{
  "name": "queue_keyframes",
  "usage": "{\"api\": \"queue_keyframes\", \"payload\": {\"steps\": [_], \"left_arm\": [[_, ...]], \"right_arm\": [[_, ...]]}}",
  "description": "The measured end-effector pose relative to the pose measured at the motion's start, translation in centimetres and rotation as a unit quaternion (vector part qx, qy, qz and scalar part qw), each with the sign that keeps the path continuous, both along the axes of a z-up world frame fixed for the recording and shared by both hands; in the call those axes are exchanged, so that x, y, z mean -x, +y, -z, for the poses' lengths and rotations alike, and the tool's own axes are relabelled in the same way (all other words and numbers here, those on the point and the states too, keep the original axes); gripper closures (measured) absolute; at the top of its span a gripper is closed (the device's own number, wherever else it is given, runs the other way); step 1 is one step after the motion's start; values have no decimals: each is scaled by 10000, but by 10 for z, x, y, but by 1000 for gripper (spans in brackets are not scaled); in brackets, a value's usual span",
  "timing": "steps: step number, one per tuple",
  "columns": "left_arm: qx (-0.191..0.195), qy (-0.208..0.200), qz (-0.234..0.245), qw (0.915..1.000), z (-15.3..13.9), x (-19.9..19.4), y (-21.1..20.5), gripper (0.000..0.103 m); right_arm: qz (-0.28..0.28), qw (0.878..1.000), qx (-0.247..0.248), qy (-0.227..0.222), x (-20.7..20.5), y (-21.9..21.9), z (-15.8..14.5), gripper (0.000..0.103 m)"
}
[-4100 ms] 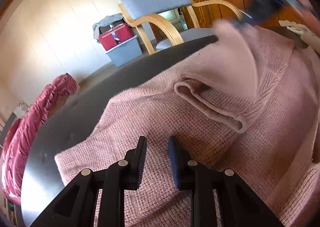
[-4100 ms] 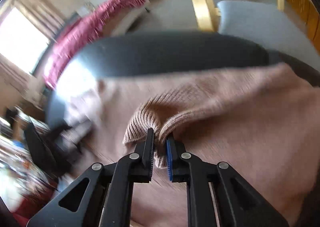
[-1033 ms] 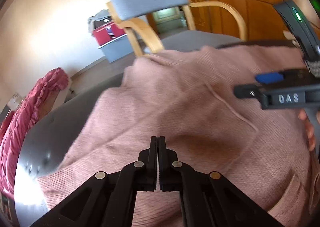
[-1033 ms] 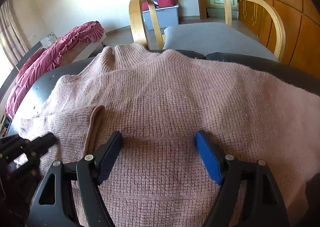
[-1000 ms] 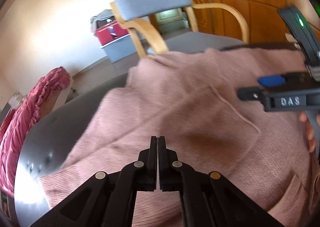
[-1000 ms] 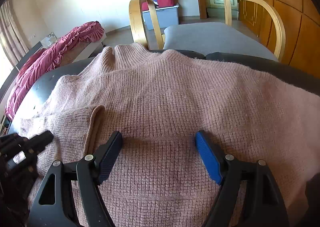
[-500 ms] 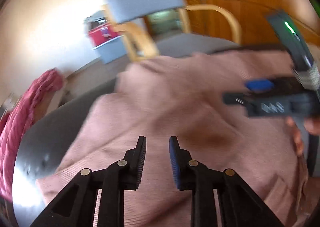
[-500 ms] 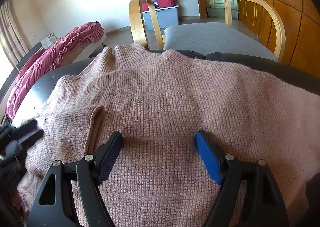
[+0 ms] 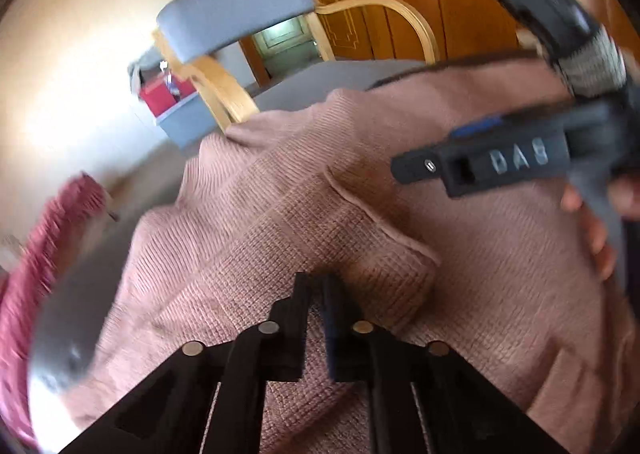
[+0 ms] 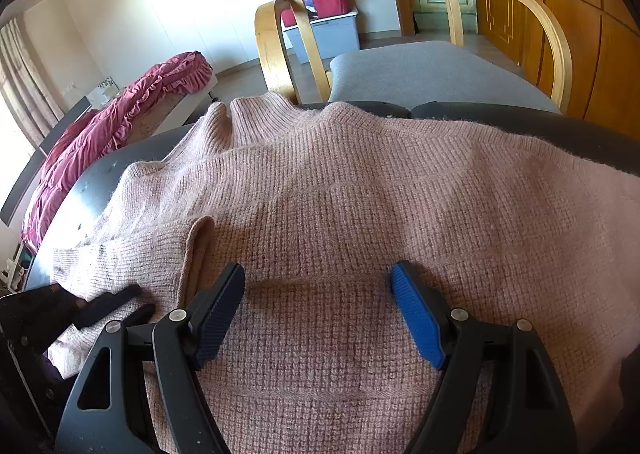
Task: Fold clothes
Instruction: 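Grasp a sleeve cuff of the sweater with the left gripper and lift it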
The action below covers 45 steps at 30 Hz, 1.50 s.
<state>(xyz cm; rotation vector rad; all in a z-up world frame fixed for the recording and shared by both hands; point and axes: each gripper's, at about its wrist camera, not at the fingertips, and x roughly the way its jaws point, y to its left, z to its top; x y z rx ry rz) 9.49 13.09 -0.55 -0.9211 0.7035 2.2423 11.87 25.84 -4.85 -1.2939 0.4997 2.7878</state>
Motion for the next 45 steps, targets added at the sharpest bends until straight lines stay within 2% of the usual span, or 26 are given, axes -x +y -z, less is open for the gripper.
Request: {"api": "queue_keyframes", "payload": {"steps": [6, 8, 9, 10, 13, 15, 18, 26, 27, 28, 30, 32, 37, 41, 45], "left_arm": [[-628, -328, -337, 9969, -13, 13, -27, 103], [-687, -392, -117, 9968, -16, 5, -27, 103], [-710, -435, -4, 9965, -17, 0, -26, 94], [-712, -515, 118, 9961, -17, -5, -23, 84], [-650, -503, 532, 9952, -17, -22, -9, 80], [-382, -276, 700, 9964, -13, -33, 2, 77], [63, -83, 644, 9979, -4, -34, 11, 76], [-292, -588, 598, 9960, -3, -21, 2, 74], [-323, -644, 548, 9959, -4, -19, 3, 79], [-372, -689, 491, 9957, -4, -18, 2, 89], [-512, -710, 365, 9955, -8, -15, -3, 95], [-665, -685, 255, 9951, -13, -13, -11, 96], [-1240, -151, -324, 9916, -52, -2, -58, 96], [-1552, 249, -960, 9829, -85, 14, -118, 96], [-1500, 546, -1837, 9699, -99, 41, -194, 96]], "right_arm": [[7, 10000, 41, 13, -2, 0, -1, 24], [8, 10000, 42, 13, -3, 0, -1, 24], [8, 10000, 37, 11, -3, 0, -1, 24], [8, 10000, 33, 10, -4, 0, -1, 24], [7, 10000, 33, 9, -4, 0, -2, 24], [7, 10000, 36, 9, -5, 0, -2, 24], [9, 10000, 41, 9, -6, 0, -3, 24], [12, 10000, 41, 7, -7, 0, -4, 24], [13, 10000, 42, 6, -7, 0, -4, 24], [13, 10000, 43, 6, -7, 0, -4, 24], [15, 10000, 46, 7, -7, 0, -4, 24], [17, 10000, 55, 10, -7, 0, -5, 24], [22, 10000, 84, 18, -8, 0, -5, 24], [26, 9999, 105, 24, -9, 0, -5, 24], [28, 9999, 107, 23, -9, 1, -5, 24]]}}
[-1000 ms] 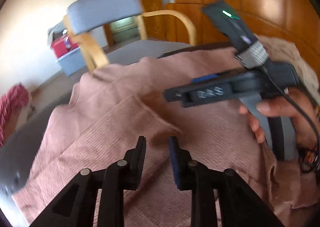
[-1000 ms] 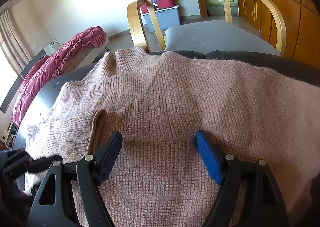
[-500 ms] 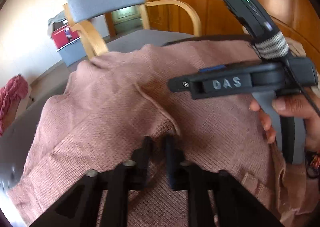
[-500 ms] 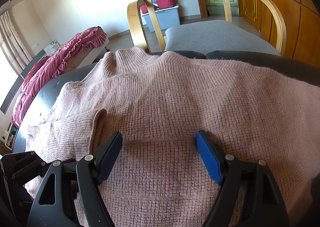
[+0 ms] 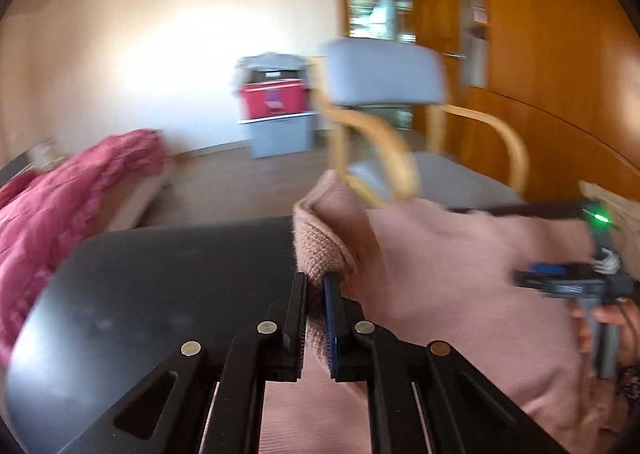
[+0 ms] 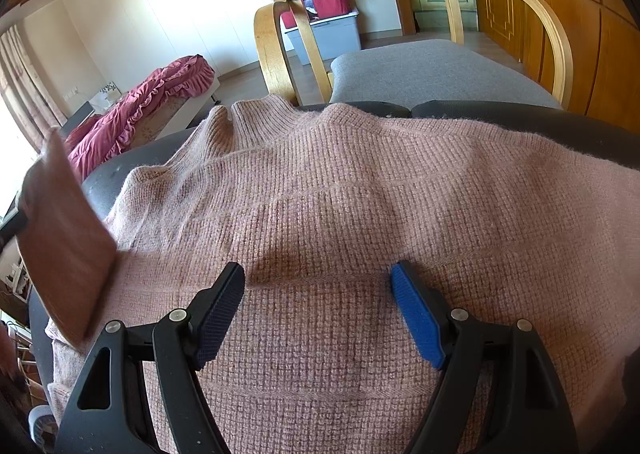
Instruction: Fold clothes
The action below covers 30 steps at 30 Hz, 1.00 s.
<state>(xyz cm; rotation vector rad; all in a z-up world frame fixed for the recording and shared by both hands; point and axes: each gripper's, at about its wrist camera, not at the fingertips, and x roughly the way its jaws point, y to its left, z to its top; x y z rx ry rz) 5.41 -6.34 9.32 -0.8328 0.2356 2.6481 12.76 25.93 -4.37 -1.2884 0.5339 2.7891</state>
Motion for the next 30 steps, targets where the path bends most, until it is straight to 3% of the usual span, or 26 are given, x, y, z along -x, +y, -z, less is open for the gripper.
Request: {"api": "queue_keyframes", "payload": {"steps": [6, 14, 17, 20, 24, 26, 27, 30], "left_arm": [[59, -27, -1315, 9913, 7, 24, -109, 96], [88, -190, -2744, 9614, 37, 31, -224, 96], [342, -285, -3275, 9438, 49, 36, -255, 96], [516, -767, -4021, 9109, 71, 41, -290, 94], [-249, -1244, -4562, 8808, 91, 32, -329, 92], [-444, -1059, -4808, 8693, 88, 15, -330, 92], [-524, -923, -4858, 8676, 84, 8, -325, 92], [-661, -532, -4368, 8955, 65, -8, -283, 92]], "right_arm": [[-8, 10000, -77, -26, 1, 0, 0, 24], [-11, 9999, -157, -54, 3, -2, -1, 24], [-9, 9998, -191, -66, 3, -3, -1, 24], [-4, 9998, -202, -71, 4, -3, -1, 24], [-2, 9997, -229, -82, 5, -4, -1, 24], [-1, 9997, -249, -89, 5, -5, -1, 24], [0, 9996, -259, -92, 5, -5, -2, 24], [4, 9995, -298, -102, 6, -6, -2, 24]]}}
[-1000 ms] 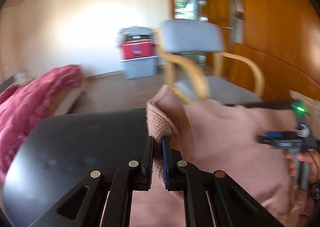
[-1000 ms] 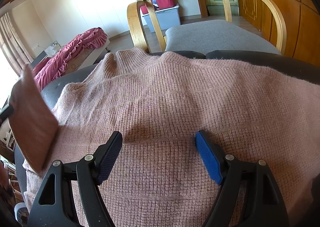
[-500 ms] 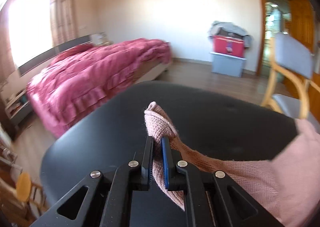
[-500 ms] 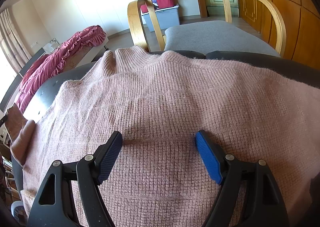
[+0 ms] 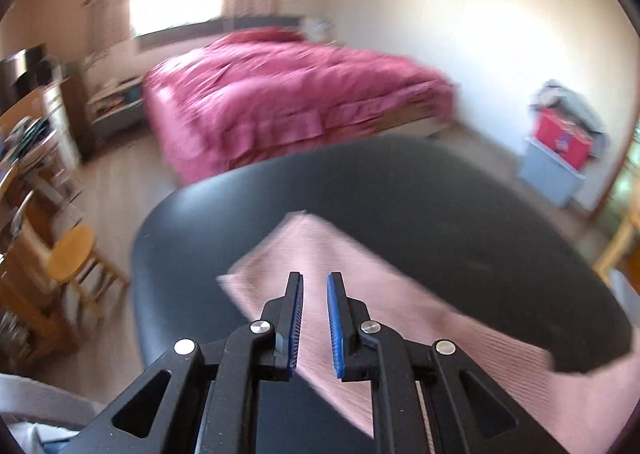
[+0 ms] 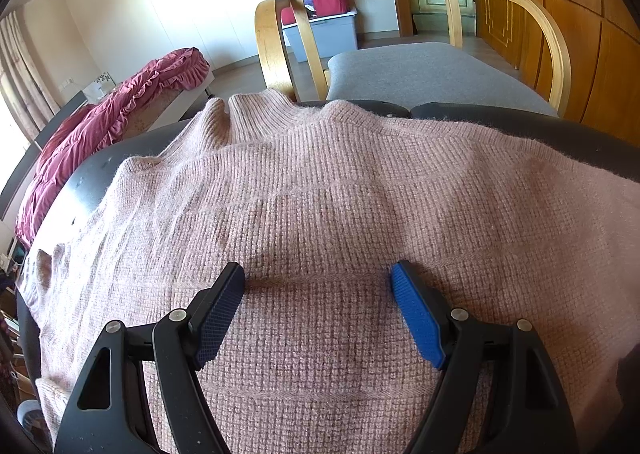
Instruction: Fold clothes
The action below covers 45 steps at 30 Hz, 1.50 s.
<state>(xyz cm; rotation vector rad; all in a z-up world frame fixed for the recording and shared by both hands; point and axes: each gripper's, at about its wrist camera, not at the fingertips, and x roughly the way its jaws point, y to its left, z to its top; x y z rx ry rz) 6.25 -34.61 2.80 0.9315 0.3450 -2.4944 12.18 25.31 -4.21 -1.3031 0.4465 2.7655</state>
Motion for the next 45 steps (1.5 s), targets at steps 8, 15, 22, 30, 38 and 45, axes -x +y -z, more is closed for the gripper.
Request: {"api": "queue_keyframes", "payload": {"steps": [8, 15, 22, 30, 38, 45], "left_arm": [[509, -317, 2888, 9555, 5, 1, 216, 88], [1591, -1064, 3677, 9100, 51, 24, 324, 88], [2064, -1007, 3711, 8997, 67, 37, 331, 81], [3467, -704, 3785, 8553, 84, 38, 356, 80], [3957, -907, 4116, 8160, 82, 39, 371, 81], [2894, -718, 4411, 8465, 50, 33, 411, 81]], "right_arm": [[-43, 9999, -88, -133, 5, -4, -2, 21], [-518, 9969, -543, -249, 19, -3, -23, 37], [-456, 9982, -308, -251, 38, 36, -10, 47], [50, 9982, -524, -283, 8, 23, -12, 47], [-91, 9989, -295, -344, -26, 6, -16, 45], [-548, 9977, -362, 154, 6, 16, -53, 52]]}}
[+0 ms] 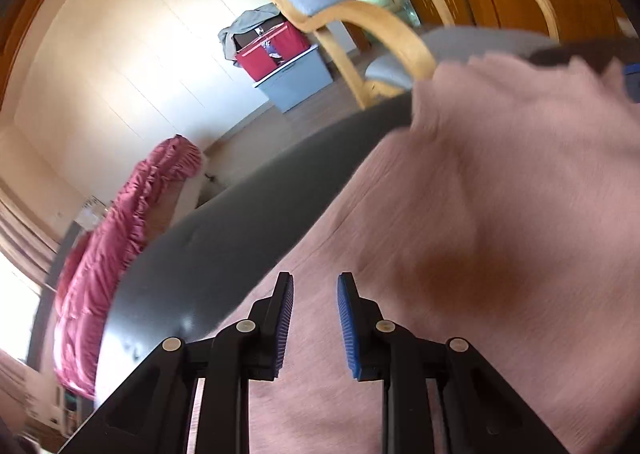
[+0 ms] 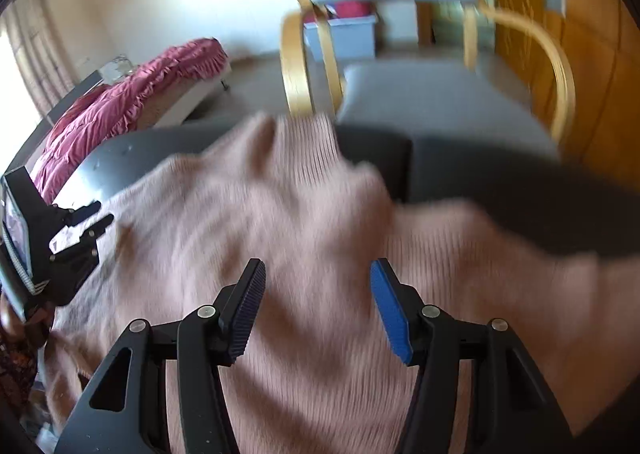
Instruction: Fold clothes
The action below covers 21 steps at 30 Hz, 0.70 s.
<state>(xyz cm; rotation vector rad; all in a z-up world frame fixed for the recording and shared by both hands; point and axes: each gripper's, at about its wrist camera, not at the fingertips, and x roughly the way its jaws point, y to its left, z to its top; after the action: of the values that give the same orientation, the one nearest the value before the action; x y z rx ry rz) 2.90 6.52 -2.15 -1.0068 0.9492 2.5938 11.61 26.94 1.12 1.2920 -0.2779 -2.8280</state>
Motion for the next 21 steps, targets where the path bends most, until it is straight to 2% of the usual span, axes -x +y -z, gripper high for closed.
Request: {"api": "queue_keyframes", "payload": {"steps": [1, 3, 4, 8, 11, 18, 21], "left_arm": [[17, -13, -1, 10000, 2, 4, 7, 81], [166, -2, -47, 9999, 13, 15, 21, 81], [246, 135, -83, 9996, 16, 18, 23, 81], [504, 544, -141, 9971, 26, 29, 29, 80], [615, 721, -138, 9954, 30, 39, 31, 80], [711, 927, -218, 9929, 35, 78, 35, 80], [804, 1004, -176, 9915, 37, 83, 38, 81]], "right_arm": [[-65, 9999, -60, 63, 7, -2, -3, 55], [-201, 9996, -165, 128, 26, -9, -6, 56], [-273, 9993, -238, 122, 36, -12, -4, 59], [-510, 9971, -564, 35, 72, -22, 15, 62], [-503, 9972, -547, -58, 101, -21, 34, 62], [188, 9984, -527, -46, 138, 4, 34, 64], [288, 9984, -490, -19, 142, 10, 33, 64]]}}
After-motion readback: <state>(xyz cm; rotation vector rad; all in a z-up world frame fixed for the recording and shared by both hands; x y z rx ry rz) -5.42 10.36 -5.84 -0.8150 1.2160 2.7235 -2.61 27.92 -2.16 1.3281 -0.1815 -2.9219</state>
